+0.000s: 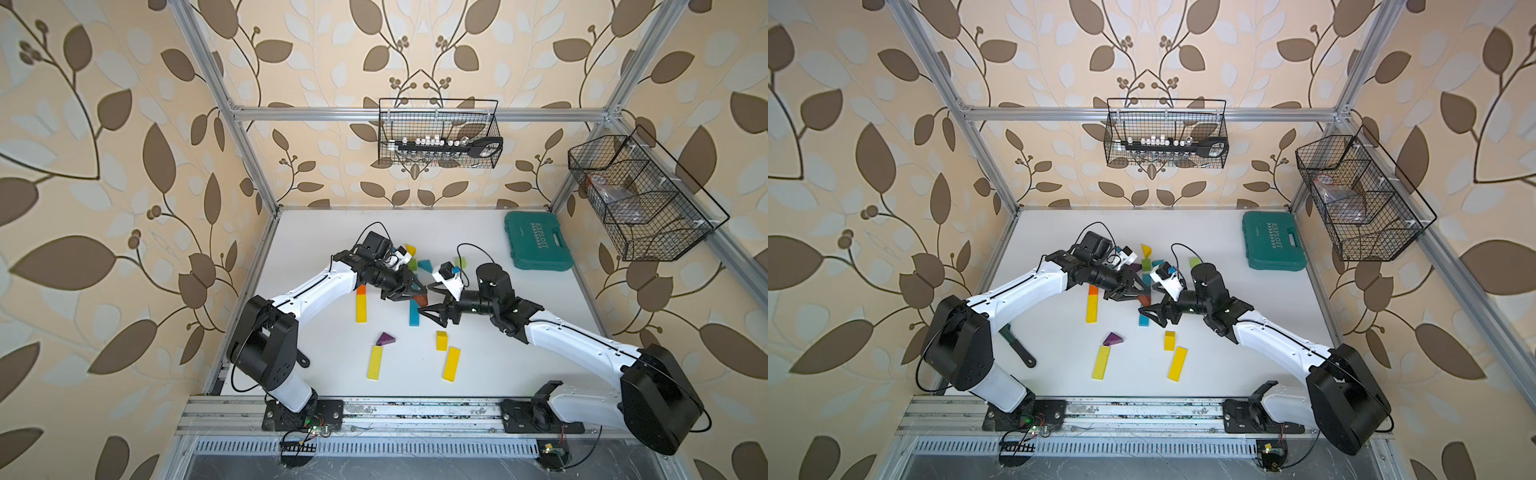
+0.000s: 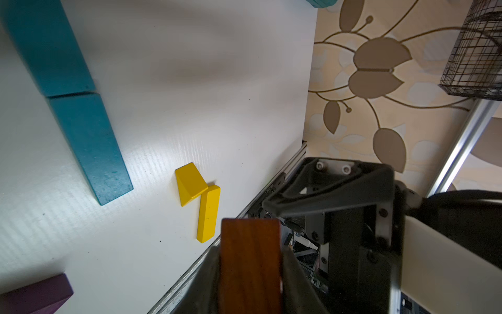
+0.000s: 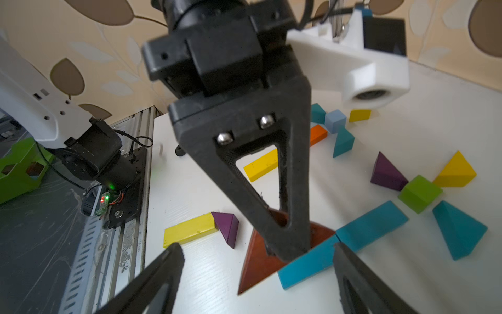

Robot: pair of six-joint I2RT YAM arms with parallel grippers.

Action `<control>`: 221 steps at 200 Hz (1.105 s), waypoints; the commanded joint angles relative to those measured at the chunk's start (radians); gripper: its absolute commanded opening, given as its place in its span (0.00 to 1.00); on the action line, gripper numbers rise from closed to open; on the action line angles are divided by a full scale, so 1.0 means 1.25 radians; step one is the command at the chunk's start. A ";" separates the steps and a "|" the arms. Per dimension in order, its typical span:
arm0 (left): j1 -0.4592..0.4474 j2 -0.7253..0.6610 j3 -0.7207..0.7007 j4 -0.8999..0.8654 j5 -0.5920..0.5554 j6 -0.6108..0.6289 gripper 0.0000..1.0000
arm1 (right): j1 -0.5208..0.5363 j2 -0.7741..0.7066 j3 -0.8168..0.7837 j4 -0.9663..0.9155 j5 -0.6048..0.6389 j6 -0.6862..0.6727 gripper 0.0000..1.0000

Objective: Assemble a small pinwheel with building blocks
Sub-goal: Pick up the building block from the center of the board.

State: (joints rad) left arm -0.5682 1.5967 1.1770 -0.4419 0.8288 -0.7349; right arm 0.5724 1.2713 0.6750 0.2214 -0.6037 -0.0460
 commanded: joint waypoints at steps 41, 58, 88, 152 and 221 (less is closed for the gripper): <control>0.008 -0.035 0.016 0.039 0.119 0.026 0.16 | -0.008 0.059 0.043 0.052 -0.107 -0.046 0.78; 0.007 -0.020 0.023 0.030 0.118 0.028 0.16 | -0.012 0.063 0.035 0.101 -0.098 -0.004 0.69; 0.008 -0.004 0.030 0.020 0.090 0.024 0.16 | -0.001 0.064 0.033 0.134 -0.049 0.054 0.57; 0.008 0.035 0.049 0.010 0.052 -0.001 0.32 | 0.052 0.059 0.043 0.085 0.101 0.100 0.30; 0.014 0.054 0.056 0.012 0.003 -0.043 0.68 | 0.061 0.052 0.036 0.030 0.173 0.131 0.19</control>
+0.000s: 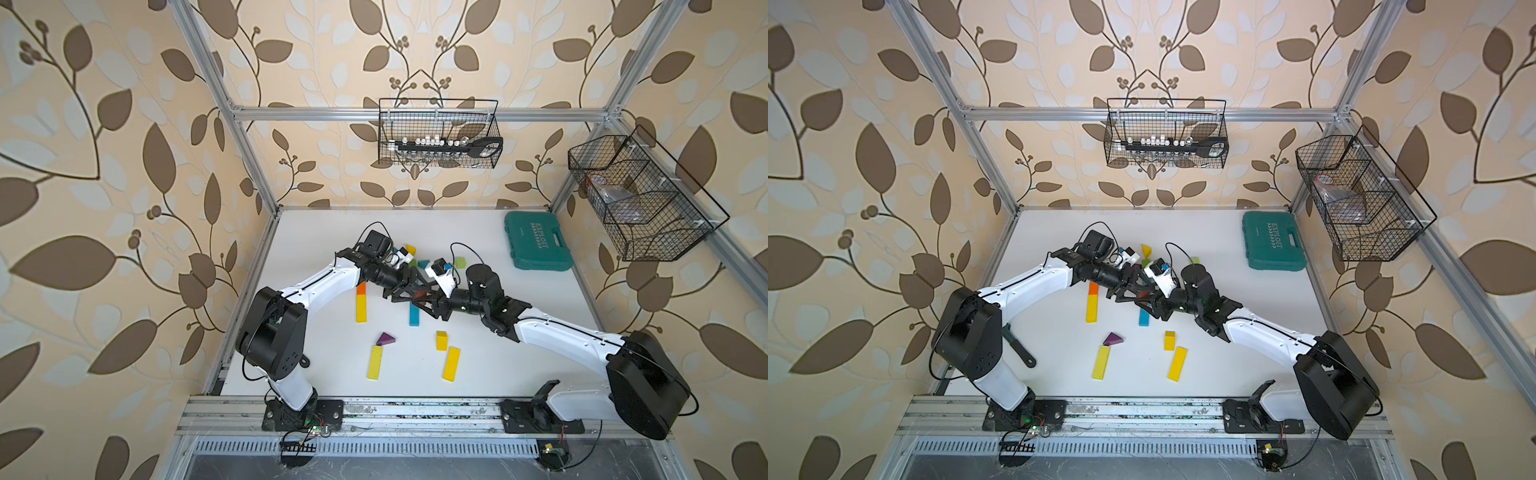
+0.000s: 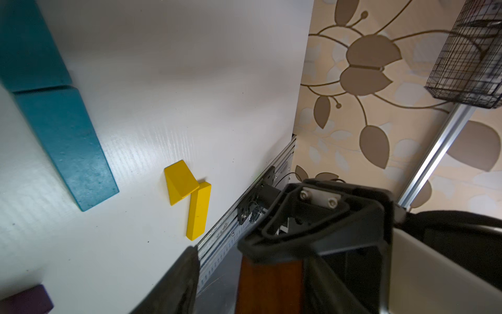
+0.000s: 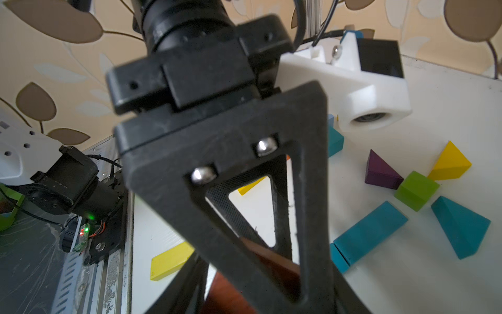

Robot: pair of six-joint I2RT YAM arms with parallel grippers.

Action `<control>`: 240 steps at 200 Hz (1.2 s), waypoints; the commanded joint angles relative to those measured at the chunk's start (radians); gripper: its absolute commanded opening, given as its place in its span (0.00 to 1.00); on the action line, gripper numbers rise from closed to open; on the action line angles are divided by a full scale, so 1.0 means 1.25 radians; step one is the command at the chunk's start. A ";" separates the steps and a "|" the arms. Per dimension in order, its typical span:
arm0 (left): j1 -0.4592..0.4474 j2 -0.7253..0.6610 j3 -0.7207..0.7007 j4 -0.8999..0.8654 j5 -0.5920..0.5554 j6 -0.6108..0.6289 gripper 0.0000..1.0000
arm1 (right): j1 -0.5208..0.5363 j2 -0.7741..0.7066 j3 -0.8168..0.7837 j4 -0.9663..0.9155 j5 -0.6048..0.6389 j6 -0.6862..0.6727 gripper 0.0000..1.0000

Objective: Assemble a small pinwheel with building blocks
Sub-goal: Pick up the building block from the center of the board, then assemble the building block at the center of the board.

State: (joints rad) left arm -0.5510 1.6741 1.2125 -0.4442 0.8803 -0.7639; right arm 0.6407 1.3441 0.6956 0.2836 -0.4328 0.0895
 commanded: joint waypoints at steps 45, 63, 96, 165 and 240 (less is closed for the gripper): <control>0.067 -0.091 -0.005 -0.005 -0.130 -0.052 0.84 | -0.022 -0.060 0.032 -0.181 0.180 0.085 0.16; 0.096 -0.138 -0.012 -0.043 -0.183 -0.030 0.85 | -0.085 -0.087 0.044 -0.275 0.264 0.143 0.15; 0.127 -0.180 -0.009 -0.129 -0.255 0.035 0.87 | -0.241 -0.031 0.098 -0.401 0.399 0.232 0.16; 0.141 -0.240 -0.049 -0.241 -0.394 0.093 0.87 | -0.357 0.348 0.370 -0.463 0.508 0.270 0.15; 0.142 -0.255 -0.105 -0.257 -0.434 0.093 0.87 | -0.367 0.572 0.564 -0.490 0.561 0.307 0.15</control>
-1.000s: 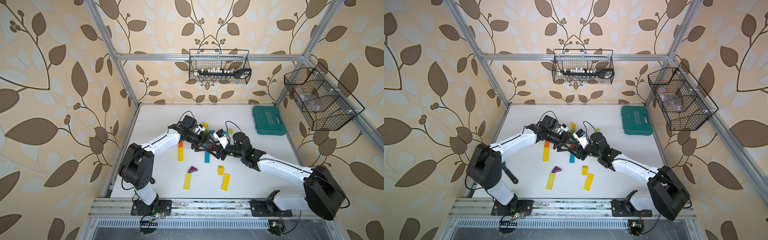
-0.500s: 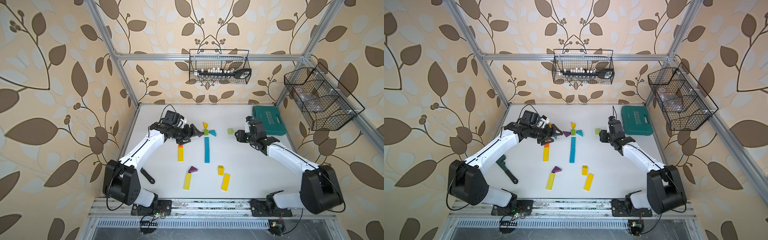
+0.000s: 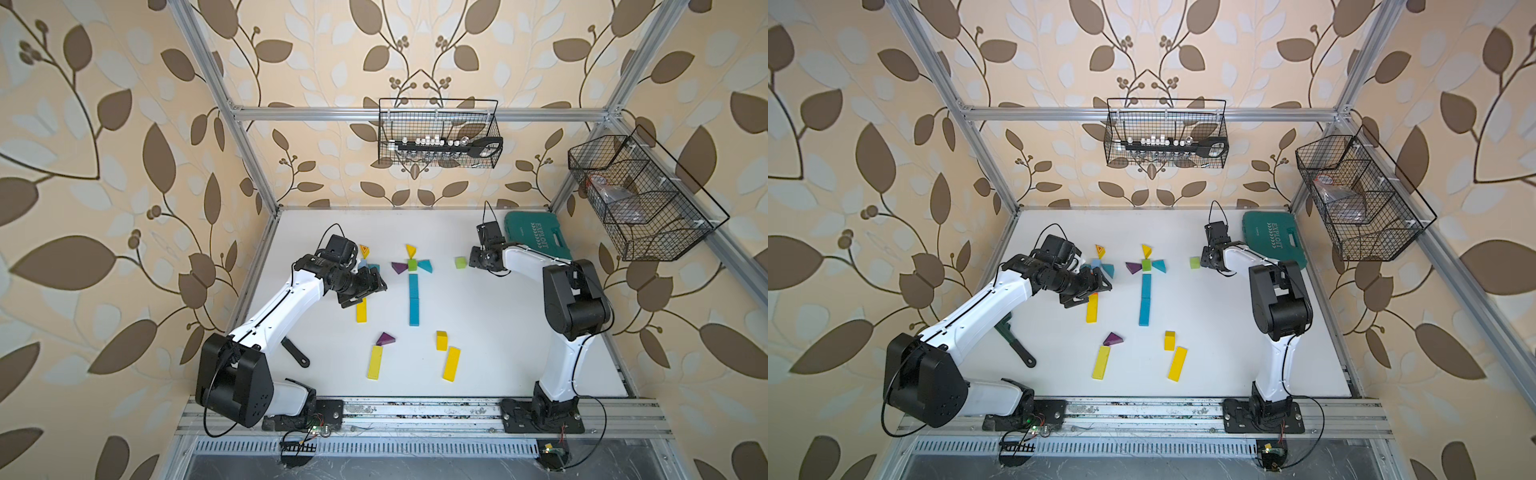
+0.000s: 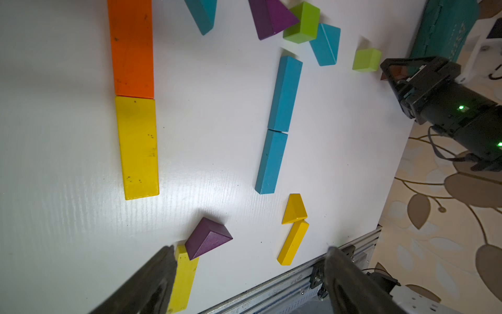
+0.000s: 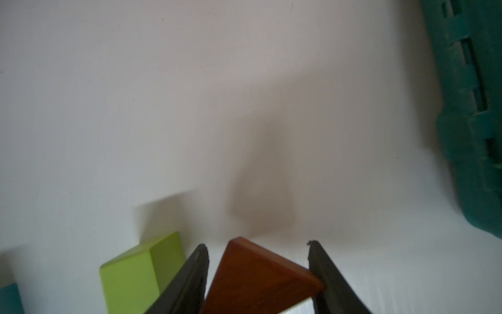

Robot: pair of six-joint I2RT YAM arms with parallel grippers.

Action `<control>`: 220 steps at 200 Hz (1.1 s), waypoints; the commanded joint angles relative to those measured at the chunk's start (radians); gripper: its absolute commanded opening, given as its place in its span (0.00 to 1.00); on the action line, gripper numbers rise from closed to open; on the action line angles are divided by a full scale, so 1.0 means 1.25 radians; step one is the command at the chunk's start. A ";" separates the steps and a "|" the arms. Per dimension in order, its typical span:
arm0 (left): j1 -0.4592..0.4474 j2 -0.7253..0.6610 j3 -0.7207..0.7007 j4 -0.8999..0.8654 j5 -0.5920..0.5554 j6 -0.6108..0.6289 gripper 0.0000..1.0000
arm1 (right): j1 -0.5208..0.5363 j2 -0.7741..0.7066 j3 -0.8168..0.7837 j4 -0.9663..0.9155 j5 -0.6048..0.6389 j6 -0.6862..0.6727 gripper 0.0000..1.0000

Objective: Assemble a small pinwheel with building blocks
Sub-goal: Assemble the building block at the center of the board.

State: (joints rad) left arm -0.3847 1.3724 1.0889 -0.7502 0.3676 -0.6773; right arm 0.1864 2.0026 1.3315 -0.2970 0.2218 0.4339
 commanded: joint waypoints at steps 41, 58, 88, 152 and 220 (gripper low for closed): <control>0.008 -0.001 0.000 -0.013 -0.026 0.030 0.87 | -0.006 0.109 0.120 -0.067 0.018 0.049 0.19; 0.008 0.003 -0.001 -0.013 -0.032 0.031 0.87 | -0.007 0.119 0.125 -0.073 0.013 0.055 0.28; 0.008 0.013 -0.005 -0.012 -0.028 0.032 0.87 | -0.007 0.132 0.136 -0.085 0.013 0.055 0.45; 0.008 0.018 -0.002 -0.013 -0.029 0.033 0.87 | -0.007 0.151 0.169 -0.118 -0.020 0.059 0.68; 0.008 0.029 -0.006 -0.012 -0.030 0.036 0.87 | -0.012 0.127 0.160 -0.119 -0.076 0.059 0.60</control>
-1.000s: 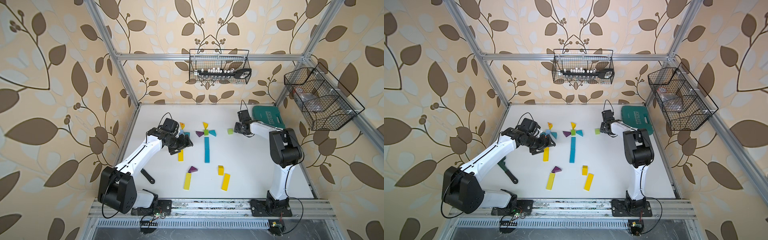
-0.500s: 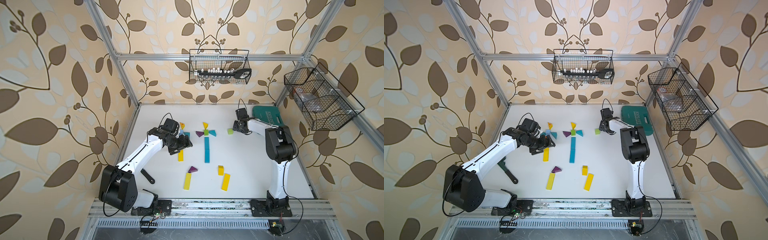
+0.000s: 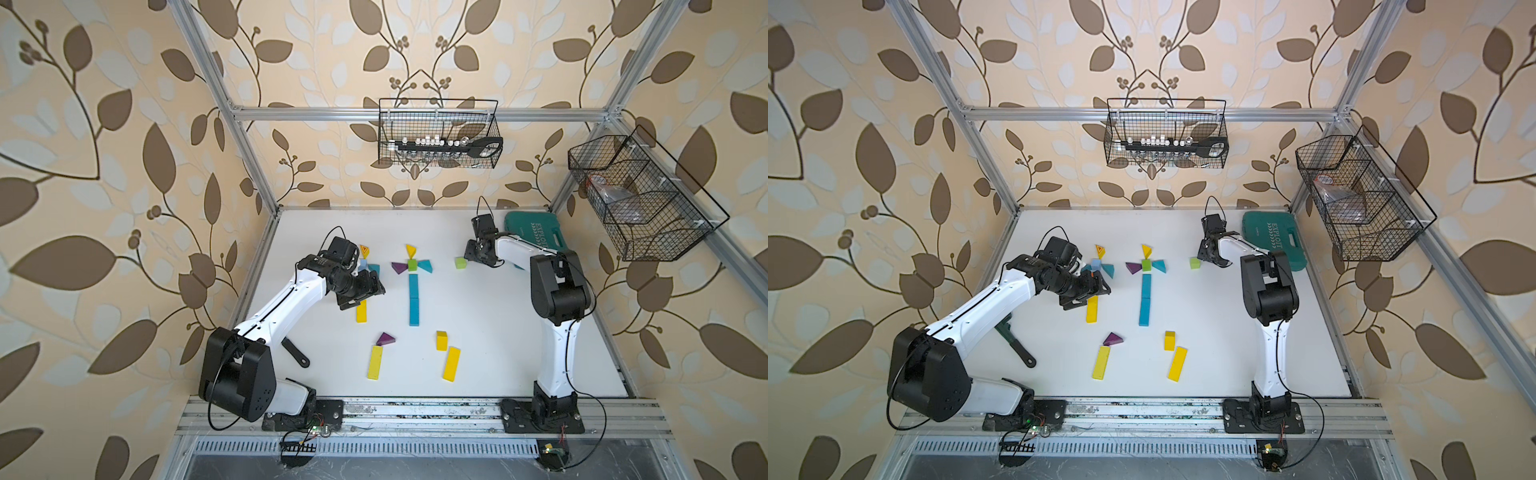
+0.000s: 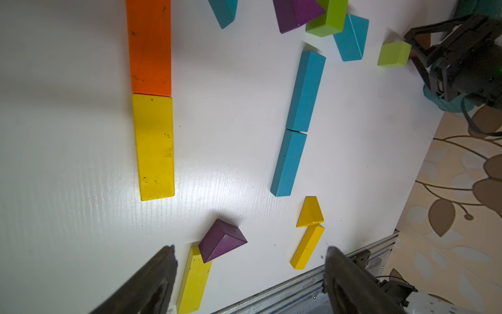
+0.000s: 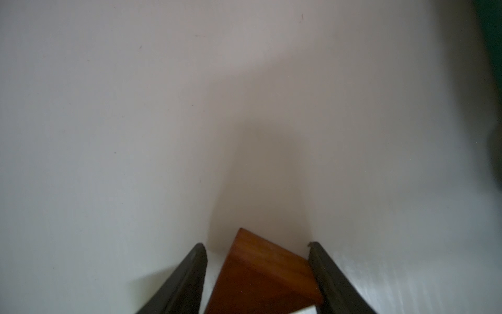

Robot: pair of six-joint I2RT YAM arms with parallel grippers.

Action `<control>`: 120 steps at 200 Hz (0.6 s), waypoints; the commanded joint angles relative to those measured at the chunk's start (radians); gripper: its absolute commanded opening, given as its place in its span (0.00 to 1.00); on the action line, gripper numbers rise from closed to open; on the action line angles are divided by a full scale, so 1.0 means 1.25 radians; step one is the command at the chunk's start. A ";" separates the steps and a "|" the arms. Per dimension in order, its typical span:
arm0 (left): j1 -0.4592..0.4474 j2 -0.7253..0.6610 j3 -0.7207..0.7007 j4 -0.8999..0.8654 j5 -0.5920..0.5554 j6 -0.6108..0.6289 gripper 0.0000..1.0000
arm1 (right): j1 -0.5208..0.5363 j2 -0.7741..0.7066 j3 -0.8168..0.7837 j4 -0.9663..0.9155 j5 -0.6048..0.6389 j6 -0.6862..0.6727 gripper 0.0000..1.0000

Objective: Assemble a small pinwheel with building blocks
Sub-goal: Assemble the building block at the center of the board.

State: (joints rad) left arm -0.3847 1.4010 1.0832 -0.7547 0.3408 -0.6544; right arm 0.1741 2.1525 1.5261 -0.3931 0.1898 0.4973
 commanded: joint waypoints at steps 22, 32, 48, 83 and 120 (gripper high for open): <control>0.008 0.008 -0.003 -0.006 -0.010 0.019 0.87 | -0.003 -0.002 -0.001 -0.043 -0.069 0.016 0.61; 0.008 0.010 -0.003 -0.006 -0.008 0.020 0.87 | -0.002 -0.007 -0.001 -0.049 -0.068 0.021 0.61; 0.009 0.011 -0.005 -0.005 -0.008 0.019 0.87 | -0.001 -0.015 -0.007 -0.050 -0.074 0.027 0.60; 0.008 0.009 -0.010 -0.004 -0.006 0.018 0.87 | 0.002 -0.020 -0.010 -0.055 -0.073 0.031 0.62; 0.008 0.008 -0.012 -0.003 -0.004 0.019 0.87 | 0.002 -0.026 -0.008 -0.064 -0.058 0.028 0.64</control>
State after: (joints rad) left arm -0.3847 1.4101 1.0748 -0.7544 0.3412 -0.6521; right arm 0.1726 2.1407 1.5261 -0.4145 0.1230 0.5198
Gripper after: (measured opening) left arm 0.871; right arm 0.626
